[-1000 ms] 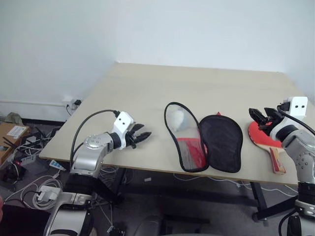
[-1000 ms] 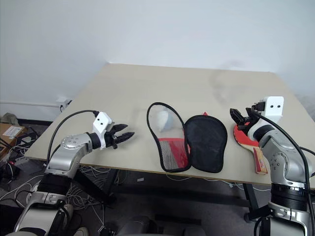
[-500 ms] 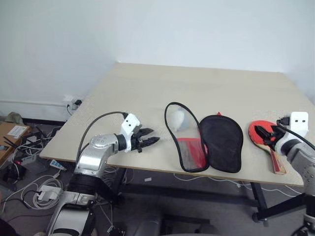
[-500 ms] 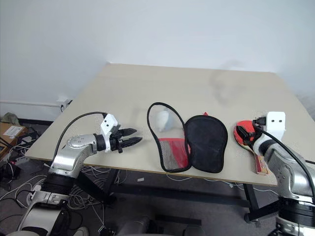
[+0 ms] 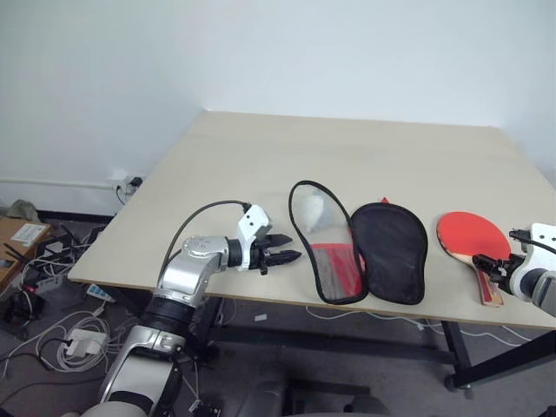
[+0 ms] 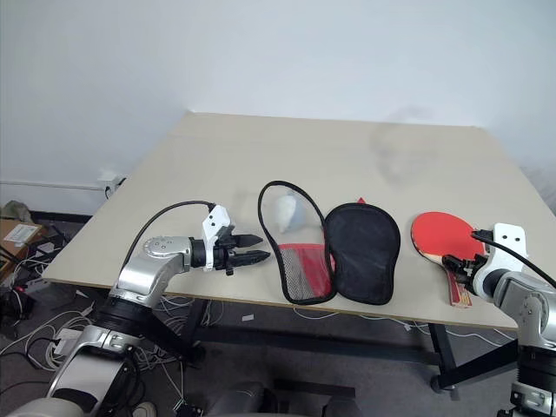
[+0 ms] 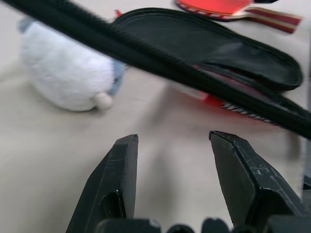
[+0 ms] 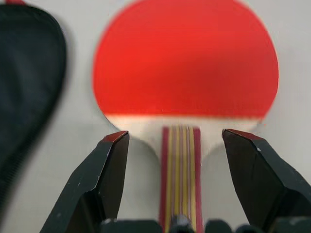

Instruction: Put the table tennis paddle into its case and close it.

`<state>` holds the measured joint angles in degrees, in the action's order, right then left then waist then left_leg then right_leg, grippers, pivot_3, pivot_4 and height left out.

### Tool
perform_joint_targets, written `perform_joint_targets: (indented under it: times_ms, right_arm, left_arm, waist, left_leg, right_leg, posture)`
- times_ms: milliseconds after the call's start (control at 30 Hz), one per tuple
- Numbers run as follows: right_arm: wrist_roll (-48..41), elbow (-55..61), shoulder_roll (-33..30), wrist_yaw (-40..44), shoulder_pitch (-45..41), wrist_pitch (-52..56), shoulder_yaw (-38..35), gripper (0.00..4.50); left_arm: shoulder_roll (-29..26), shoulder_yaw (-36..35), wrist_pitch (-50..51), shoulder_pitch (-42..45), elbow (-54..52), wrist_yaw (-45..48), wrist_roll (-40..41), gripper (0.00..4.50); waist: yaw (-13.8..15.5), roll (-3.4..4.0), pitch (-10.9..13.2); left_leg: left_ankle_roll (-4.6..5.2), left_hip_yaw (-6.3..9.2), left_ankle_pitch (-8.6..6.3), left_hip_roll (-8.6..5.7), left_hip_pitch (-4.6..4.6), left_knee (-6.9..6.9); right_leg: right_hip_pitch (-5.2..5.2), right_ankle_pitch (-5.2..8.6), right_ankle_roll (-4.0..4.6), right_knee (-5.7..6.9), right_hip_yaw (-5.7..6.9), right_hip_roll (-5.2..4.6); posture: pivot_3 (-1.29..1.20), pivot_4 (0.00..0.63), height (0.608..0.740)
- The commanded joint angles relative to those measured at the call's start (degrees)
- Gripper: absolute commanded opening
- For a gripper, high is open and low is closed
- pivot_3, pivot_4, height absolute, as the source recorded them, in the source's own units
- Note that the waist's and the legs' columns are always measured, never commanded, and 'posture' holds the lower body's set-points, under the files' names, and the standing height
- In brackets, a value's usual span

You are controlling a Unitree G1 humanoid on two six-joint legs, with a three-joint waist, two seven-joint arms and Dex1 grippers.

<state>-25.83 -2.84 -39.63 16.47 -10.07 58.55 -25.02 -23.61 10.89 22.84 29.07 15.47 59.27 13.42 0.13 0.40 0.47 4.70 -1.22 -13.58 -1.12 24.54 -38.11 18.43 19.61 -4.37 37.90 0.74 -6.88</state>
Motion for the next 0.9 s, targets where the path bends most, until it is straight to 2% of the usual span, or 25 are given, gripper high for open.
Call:
perform_joint_targets:
  times_ms: [33,400,500,633,767,900]
  right_arm:
    - [1.35,-1.12,-0.86,0.3,-0.95,-0.14,0.51,3.3]
    - [6.19,-7.35,-0.82,0.72,-3.76,-3.57,4.77,3.3]
    - [7.25,-7.57,-0.05,0.25,-4.63,-5.02,5.37,2.7]
    - [7.45,-6.98,0.19,-0.24,-4.65,-5.38,5.34,1.28]
    - [5.23,-3.26,-0.52,0.37,-4.98,-2.73,2.39,1.19]
    - [0.86,5.84,-0.9,0.42,-7.22,3.88,-1.36,1.19]
  left_arm:
    - [0.09,1.48,-0.16,1.84,-3.06,3.07,0.7,2.46]
    - [0.21,3.97,-1.43,3.39,-3.24,7.13,-0.28,2.46]
    - [0.62,3.52,-1.37,4.04,-2.52,6.76,-0.17,2.46]
    - [0.63,3.57,-1.45,4.32,-2.12,6.78,-0.36,2.46]
    - [0.49,3.28,-1.26,4.48,-1.86,7.02,-0.36,2.46]
    - [0.33,2.99,-0.96,4.75,-1.27,7.0,-0.44,2.46]
  waist:
    - [0.0,0.0,0.0]
    - [-0.04,0.01,0.0]
    - [-0.04,0.01,0.0]
    - [-0.02,0.01,0.0]
    - [-0.01,0.03,0.01]
    - [-0.01,0.23,0.1]
  left_leg:
    - [0.0,0.0,0.0,0.0,0.0,0.0]
    - [0.0,0.0,0.01,0.01,-0.01,-0.01]
    - [0.0,0.0,0.01,0.02,-0.01,-0.02]
    - [0.01,0.0,0.01,0.01,-0.01,-0.04]
    - [0.01,0.01,0.01,0.0,0.01,-0.03]
    - [0.01,0.0,0.01,0.0,0.05,-0.03]
  right_leg:
    - [0.0,0.0,0.0,0.0,0.0,0.01]
    - [0.0,0.0,0.0,-0.01,0.0,0.03]
    - [0.0,0.0,0.0,-0.02,0.0,0.03]
    - [-0.02,0.0,0.0,-0.01,-0.01,0.02]
    - [-0.02,0.0,0.0,-0.01,0.0,0.02]
    - [-0.02,0.0,-0.01,0.0,-0.02,0.01]
  posture:
    - [0.0,0.0,0.715]
    - [0.0,0.0,0.715]
    - [0.0,0.0,0.715]
    - [0.0,0.0,0.715]
    - [0.0,0.0,0.715]
    - [0.0,0.0,0.715]
